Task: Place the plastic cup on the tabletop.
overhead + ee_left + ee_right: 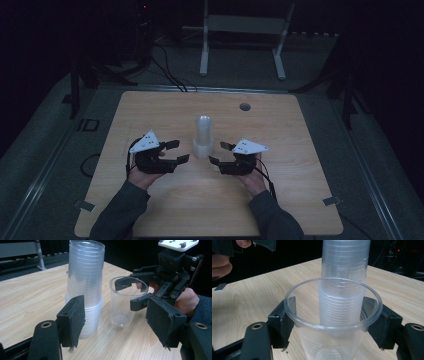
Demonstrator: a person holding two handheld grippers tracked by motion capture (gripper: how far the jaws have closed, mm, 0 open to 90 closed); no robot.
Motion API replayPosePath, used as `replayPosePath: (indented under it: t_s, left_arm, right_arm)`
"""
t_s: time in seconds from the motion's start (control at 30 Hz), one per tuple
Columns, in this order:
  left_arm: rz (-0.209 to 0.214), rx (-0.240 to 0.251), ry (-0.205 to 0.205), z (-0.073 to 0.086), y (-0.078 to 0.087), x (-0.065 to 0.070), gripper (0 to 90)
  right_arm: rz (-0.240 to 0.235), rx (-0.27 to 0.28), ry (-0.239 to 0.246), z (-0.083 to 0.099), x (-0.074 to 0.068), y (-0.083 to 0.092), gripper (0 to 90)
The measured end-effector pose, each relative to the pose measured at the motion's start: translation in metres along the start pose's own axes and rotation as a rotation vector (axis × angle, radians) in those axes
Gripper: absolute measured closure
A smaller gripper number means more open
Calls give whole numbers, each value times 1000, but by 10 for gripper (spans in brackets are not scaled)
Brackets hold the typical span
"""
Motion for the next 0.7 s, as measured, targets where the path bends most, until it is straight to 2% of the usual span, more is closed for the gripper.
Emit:
replayPosePath:
  t_s: [0.7]
  left_arm:
    - [3, -7, 2, 2, -2, 0, 320]
  right_arm:
    - [5, -19, -23, 11, 7, -9, 289]
Point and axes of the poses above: each handheld gripper's, and its own axes: y roughly backward along the jaws, z roughly out of its underside, x roughly to its right, the point moved 6 cm from there along -y, roughly forward along the jaws, and after that the axes turned 3 degrees about -z, right-handed, at the moved point
